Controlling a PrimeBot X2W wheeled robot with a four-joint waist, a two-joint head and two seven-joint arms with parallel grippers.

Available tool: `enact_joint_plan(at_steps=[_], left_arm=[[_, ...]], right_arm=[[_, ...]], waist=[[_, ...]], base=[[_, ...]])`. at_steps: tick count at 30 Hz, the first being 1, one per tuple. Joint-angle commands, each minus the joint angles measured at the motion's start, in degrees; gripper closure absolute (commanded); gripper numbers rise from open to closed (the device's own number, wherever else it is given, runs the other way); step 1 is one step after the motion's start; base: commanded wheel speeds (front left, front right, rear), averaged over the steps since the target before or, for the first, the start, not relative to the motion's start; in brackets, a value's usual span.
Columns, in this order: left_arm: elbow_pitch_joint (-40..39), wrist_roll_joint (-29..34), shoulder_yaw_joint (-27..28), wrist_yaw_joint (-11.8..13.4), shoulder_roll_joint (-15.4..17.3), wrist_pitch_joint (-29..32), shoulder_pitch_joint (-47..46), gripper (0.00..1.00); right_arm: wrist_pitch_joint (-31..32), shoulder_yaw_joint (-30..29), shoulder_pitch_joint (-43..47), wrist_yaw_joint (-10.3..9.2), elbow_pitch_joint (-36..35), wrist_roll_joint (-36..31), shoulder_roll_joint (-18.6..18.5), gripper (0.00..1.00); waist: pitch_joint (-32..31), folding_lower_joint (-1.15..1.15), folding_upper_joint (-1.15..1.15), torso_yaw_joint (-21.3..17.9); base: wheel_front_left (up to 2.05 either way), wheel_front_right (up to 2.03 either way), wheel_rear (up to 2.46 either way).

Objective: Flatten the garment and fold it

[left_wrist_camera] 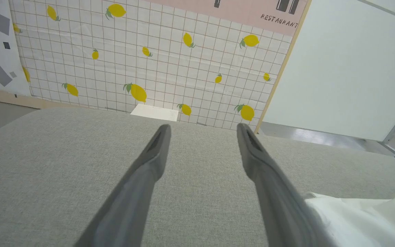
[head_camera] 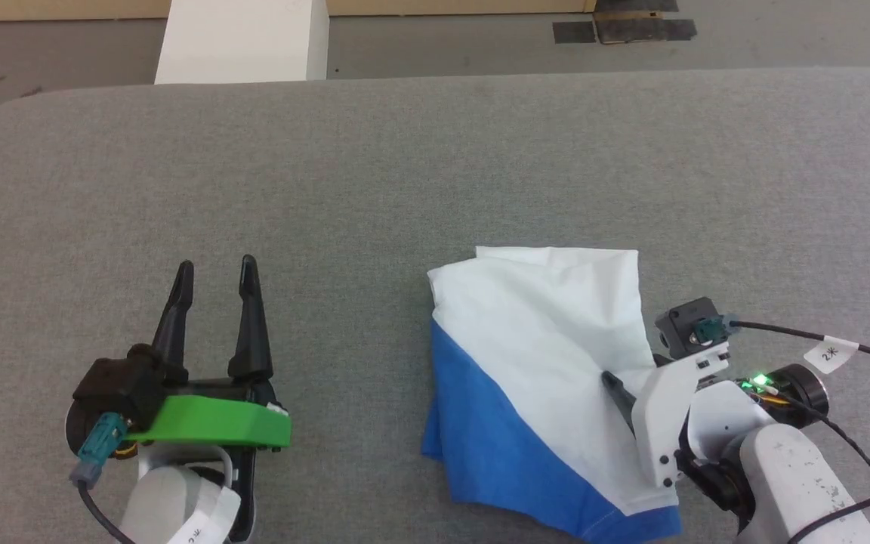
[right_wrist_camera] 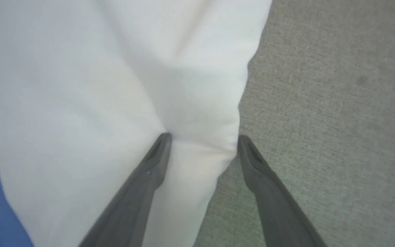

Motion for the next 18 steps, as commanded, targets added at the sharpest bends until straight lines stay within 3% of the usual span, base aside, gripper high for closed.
enact_joint_plan(at_steps=[1,2,3,4,5,13,18], left_arm=[[-0.1,0.0,-0.1,0.2,-0.1,-0.2,-0.7,0.0],[0.0,-0.1,-0.2,0.2,-0.1,-0.2,-0.8,0.0],[0.0,-0.1,-0.3,0.3,-0.1,-0.2,-0.9,0.0],[0.0,-0.1,-0.3,0.3,-0.1,-0.2,-1.0,0.0],[0.0,-0.2,-0.4,0.4,-0.1,-0.2,-1.0,0.0],[0.1,-0.1,-0.5,0.6,-0.1,-0.2,-0.9,0.0],[-0.5,0.3,-0.4,0.7,-0.1,-0.2,-0.9,0.0]], right_arm=[[0.9,0.5,0.2,-0.09,1.5,0.2,-0.1,0.0],[1.3,0.9,0.2,-0.09,2.1,0.8,-0.2,0.0],[1.9,1.1,0.1,-0.09,2.7,1.4,-0.3,0.1],[2.0,1.3,-0.1,-0.09,3.0,1.8,-0.6,0.63],[2.2,1.4,-0.2,-0.09,3.2,2.4,-0.8,1.0],[2.8,3.6,-2.1,-0.09,1.3,6.3,-4.6,1.0],[3.5,8.0,-3.0,-0.09,-3.5,8.7,-12.1,1.0]], waist=[[0.4,0.0,0.32,0.4],[0.5,0.0,0.32,0.5],[0.6,0.0,0.32,0.6],[0.7,0.0,0.32,0.6],[0.7,0.0,0.32,0.7],[0.5,0.0,0.32,-0.1],[0.9,0.0,0.32,-2.5]], base=[[0.0,0.0,0.0],[0.0,0.0,0.0],[0.0,0.0,0.0],[0.0,0.0,0.0],[0.0,0.0,0.0],[0.0,0.0,0.0],[0.0,0.0,0.0]])
